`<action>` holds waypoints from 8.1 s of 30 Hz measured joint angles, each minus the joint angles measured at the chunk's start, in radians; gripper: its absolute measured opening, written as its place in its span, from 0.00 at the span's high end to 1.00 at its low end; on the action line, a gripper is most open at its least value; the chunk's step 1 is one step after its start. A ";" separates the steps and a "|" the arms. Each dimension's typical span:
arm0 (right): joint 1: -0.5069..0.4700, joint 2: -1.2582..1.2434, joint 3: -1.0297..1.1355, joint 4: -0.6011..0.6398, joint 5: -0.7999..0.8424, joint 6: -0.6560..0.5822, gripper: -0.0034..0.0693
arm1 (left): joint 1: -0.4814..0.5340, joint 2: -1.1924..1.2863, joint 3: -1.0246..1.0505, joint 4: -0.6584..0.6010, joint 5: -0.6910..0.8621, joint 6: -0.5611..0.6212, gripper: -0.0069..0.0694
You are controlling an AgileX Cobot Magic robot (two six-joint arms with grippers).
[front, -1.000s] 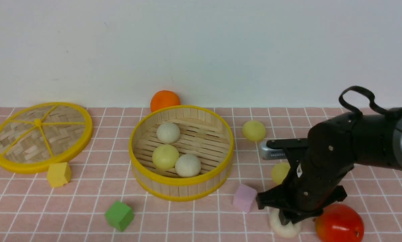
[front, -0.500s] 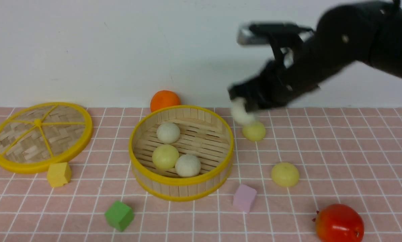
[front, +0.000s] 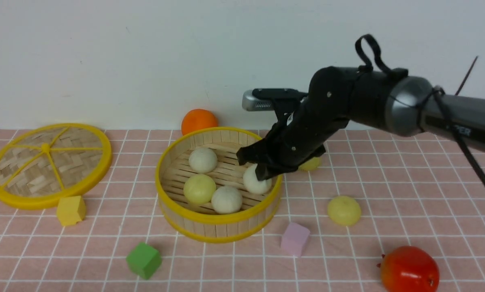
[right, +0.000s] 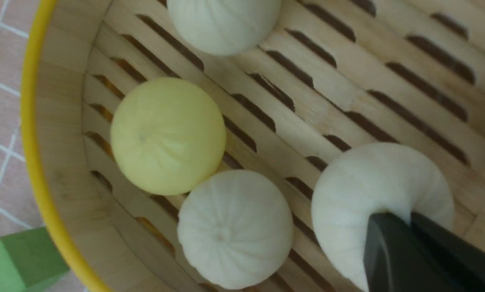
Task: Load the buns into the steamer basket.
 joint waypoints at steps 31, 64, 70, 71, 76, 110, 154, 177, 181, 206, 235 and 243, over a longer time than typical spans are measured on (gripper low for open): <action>-0.202 -0.139 0.220 -0.186 0.159 0.208 0.61 | 0.000 0.000 0.000 0.000 0.000 0.000 0.66; -0.147 -0.096 -0.182 -0.080 0.201 0.101 0.93 | 0.000 0.000 0.000 0.004 0.000 0.000 0.62; -0.039 0.033 -0.284 0.041 0.120 0.016 0.93 | 0.000 0.000 0.000 0.004 0.000 0.000 0.61; -0.020 0.077 -0.293 0.046 0.109 0.011 0.93 | 0.000 0.000 0.000 0.004 0.000 0.000 0.61; 0.017 0.183 -0.320 0.047 0.090 0.005 0.93 | 0.000 0.000 0.000 0.004 0.000 0.000 0.60; -0.171 0.161 -0.332 -0.288 0.201 0.229 0.52 | 0.000 0.000 0.000 0.005 0.000 0.000 0.60; -0.062 0.216 -0.532 0.023 0.233 0.061 0.93 | 0.000 0.000 0.000 0.006 0.000 0.000 0.60; -0.063 0.273 -0.530 -0.054 0.306 0.153 0.56 | 0.000 0.000 0.000 0.006 0.000 -0.003 0.60; -0.063 0.229 -0.530 -0.047 0.350 0.153 0.36 | 0.000 0.000 0.000 0.006 0.000 -0.003 0.60; -0.059 -0.659 0.308 -0.132 0.529 0.127 0.96 | 0.000 0.000 0.000 0.008 0.000 -0.003 0.60; -0.282 -1.833 1.394 -0.366 -0.304 0.128 0.95 | 0.001 0.000 0.000 0.008 0.001 -0.004 0.60; -0.455 -2.101 1.684 -0.334 -0.293 0.147 0.94 | 0.001 0.000 0.000 0.008 0.001 -0.004 0.60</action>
